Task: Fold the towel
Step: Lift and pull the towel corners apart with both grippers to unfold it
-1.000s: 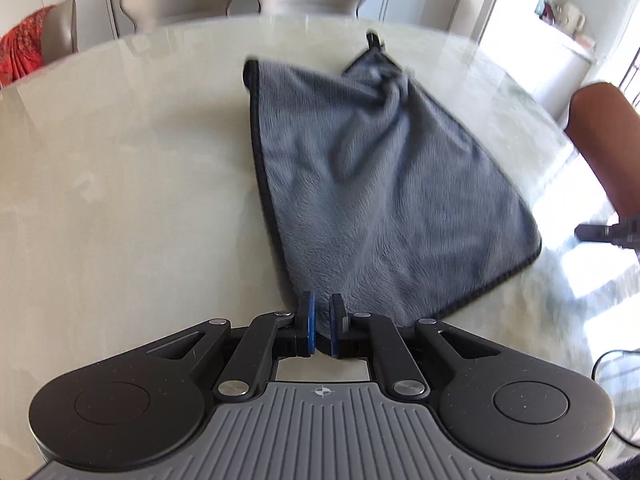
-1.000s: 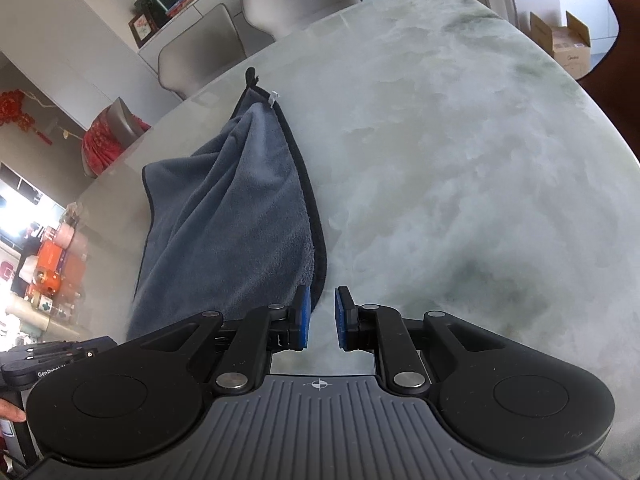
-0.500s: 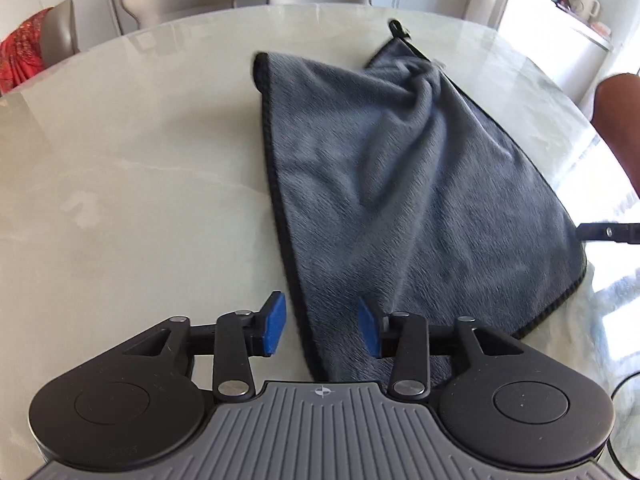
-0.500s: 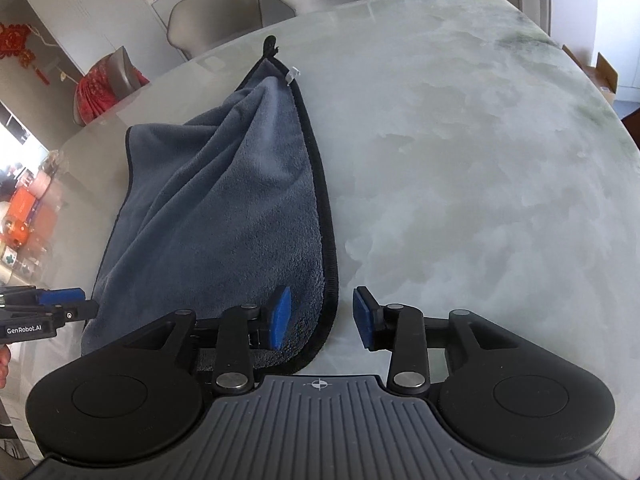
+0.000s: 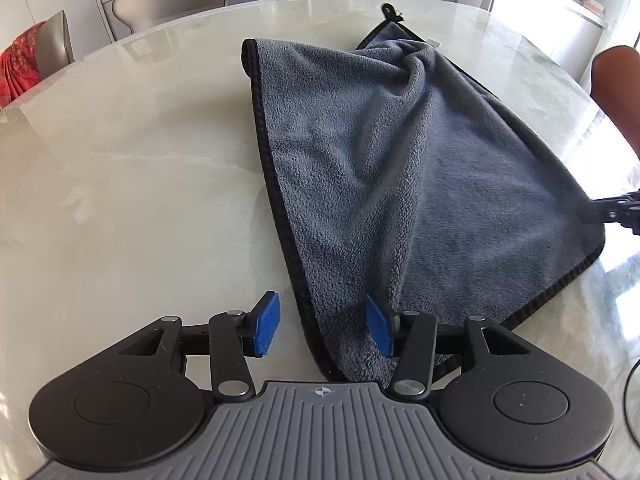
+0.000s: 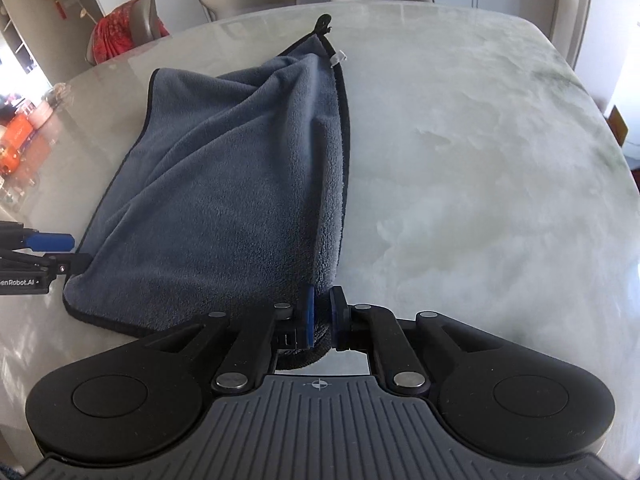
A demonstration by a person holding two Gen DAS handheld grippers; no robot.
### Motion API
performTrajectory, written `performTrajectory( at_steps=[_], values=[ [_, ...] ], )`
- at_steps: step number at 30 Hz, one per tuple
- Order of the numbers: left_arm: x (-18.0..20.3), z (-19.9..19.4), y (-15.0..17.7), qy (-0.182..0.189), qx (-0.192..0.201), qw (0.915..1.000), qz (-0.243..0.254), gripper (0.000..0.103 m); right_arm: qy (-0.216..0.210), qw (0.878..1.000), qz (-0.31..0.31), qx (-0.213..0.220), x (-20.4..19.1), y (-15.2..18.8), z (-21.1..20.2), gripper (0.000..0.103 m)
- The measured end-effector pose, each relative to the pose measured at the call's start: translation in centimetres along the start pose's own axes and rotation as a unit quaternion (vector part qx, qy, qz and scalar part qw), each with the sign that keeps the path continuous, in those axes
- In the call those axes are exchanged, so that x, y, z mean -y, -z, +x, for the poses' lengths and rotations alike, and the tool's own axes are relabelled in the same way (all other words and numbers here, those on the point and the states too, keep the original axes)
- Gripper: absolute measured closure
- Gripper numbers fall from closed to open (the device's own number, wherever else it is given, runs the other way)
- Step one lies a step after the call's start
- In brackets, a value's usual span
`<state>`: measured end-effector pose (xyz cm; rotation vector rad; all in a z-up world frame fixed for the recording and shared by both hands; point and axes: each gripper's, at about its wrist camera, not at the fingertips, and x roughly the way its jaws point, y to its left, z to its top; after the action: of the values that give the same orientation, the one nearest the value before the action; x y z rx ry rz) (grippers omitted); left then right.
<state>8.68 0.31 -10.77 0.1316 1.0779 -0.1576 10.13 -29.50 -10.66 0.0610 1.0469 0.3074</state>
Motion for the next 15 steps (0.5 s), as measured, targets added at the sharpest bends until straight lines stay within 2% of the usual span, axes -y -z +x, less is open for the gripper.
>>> performTrajectory(
  at_steps=[11,13,15],
  values=[
    [-0.5,-1.7,2.2,0.000,-0.012,0.9997,0.022,0.052,-0.004,0.999,0.021,-0.040,-0.3,3.9,-2.6,0.095],
    [-0.6,-1.8,2.3,0.002,-0.015,0.9996,0.024,0.052,-0.006,0.999,0.027,-0.042,-0.2,4.1,-2.8,0.091],
    [-0.8,-1.8,1.8,0.008,-0.018,0.9995,0.026,0.053,-0.007,0.999,0.031,-0.041,0.3,3.7,-3.0,0.082]
  ],
)
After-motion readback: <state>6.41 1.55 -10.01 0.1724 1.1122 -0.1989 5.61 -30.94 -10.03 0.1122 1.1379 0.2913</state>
